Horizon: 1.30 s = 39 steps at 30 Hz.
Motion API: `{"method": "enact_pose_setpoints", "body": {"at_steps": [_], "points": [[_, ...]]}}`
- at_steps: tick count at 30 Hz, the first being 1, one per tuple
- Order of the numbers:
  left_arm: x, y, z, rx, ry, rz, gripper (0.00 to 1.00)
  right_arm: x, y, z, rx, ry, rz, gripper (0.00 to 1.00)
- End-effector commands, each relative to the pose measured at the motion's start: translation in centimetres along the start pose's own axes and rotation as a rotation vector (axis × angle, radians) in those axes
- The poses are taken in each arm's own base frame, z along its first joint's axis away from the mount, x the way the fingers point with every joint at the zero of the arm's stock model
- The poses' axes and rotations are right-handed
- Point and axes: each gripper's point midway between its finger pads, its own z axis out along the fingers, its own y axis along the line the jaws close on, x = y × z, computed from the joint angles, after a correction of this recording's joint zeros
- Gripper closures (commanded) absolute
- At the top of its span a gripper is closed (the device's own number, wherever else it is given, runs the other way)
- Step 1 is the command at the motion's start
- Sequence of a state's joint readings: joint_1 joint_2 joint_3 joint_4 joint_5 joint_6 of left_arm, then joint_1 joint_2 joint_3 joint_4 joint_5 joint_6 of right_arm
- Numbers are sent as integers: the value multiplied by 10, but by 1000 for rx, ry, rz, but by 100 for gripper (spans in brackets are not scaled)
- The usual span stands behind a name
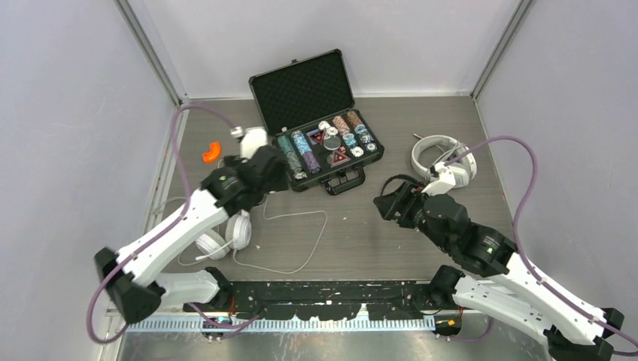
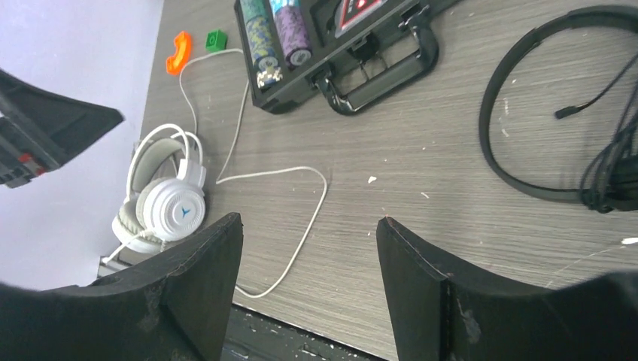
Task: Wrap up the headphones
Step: Pick up the headphones from the center of the board.
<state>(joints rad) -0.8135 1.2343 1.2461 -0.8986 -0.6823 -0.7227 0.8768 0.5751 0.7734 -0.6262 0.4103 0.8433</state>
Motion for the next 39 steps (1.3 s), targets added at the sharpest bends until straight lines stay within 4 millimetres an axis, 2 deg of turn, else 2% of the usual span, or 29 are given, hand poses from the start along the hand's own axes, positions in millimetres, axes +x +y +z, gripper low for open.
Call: {"method": "enact_pose_setpoints", "body": {"at_steps": [1, 4, 6, 9, 14, 19, 24, 26, 28, 35, 39], "points": [[22, 77, -8, -149, 44, -90, 2, 0, 23, 9, -78, 8, 44, 30], [29, 118, -1, -252, 46, -92, 5, 2, 24, 13, -93, -6, 62, 30], [45, 135, 10, -301, 104, -90, 6, 0, 25, 12, -103, -19, 72, 30], [70, 139, 28, -289, 212, -100, 8, -4, 26, 9, -109, -25, 65, 30], [98, 135, 52, -282, 329, -109, 11, -3, 25, 5, -112, -18, 62, 30], [117, 120, 62, -234, 413, -126, 19, -4, 20, 3, -109, -34, 74, 30], [137, 91, 61, -96, 503, -190, 40, -5, 19, 2, -100, -39, 61, 30], [139, 77, 57, -36, 520, -225, 52, -6, 19, 3, -95, -38, 59, 30], [136, 63, 53, 20, 516, -257, 60, -4, 19, 5, -92, -35, 58, 30], [105, 7, 46, 243, 442, -444, 63, 5, 23, 18, -67, 14, 61, 30], [89, 5, 45, 256, 383, -469, 51, 12, 26, 29, -35, 52, 74, 30]]}}
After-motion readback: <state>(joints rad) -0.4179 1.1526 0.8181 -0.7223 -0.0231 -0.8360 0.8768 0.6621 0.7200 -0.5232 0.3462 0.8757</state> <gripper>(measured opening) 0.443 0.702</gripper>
